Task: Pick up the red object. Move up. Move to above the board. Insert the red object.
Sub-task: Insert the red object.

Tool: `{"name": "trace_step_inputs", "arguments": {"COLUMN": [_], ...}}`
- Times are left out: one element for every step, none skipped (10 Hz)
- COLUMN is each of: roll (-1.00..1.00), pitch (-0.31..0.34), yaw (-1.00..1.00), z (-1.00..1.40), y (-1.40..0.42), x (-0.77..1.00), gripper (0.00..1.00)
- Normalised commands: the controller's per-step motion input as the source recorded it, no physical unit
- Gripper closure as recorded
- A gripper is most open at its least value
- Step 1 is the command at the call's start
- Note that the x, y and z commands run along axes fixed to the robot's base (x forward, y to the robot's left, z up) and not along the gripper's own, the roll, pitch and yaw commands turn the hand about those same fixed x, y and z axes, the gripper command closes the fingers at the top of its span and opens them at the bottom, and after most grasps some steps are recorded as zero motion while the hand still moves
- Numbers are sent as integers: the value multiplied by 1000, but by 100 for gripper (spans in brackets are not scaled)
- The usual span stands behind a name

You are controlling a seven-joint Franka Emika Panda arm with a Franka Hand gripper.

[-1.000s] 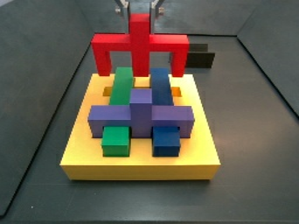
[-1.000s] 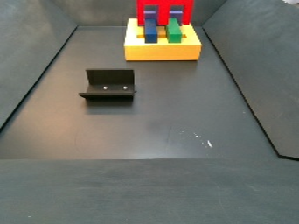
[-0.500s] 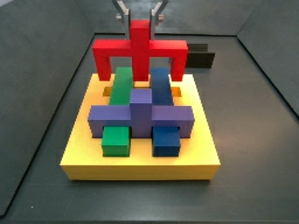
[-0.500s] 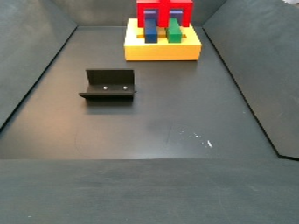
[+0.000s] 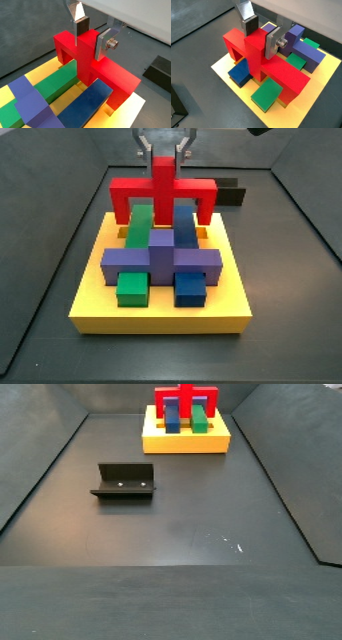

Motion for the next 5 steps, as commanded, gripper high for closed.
{"name": "trace_step_inputs", "arguments": {"roll": [0, 0, 0, -17, -16], "pitch": [-33, -49, -79, -100, -80], "yaw": [6, 17, 23, 20, 9], "z": [-111, -143, -197, -263, -254], "y": [0, 0, 0, 0, 0], "x": [0, 0, 0, 0, 0], "gripper": [100, 100, 100, 100, 100]}}
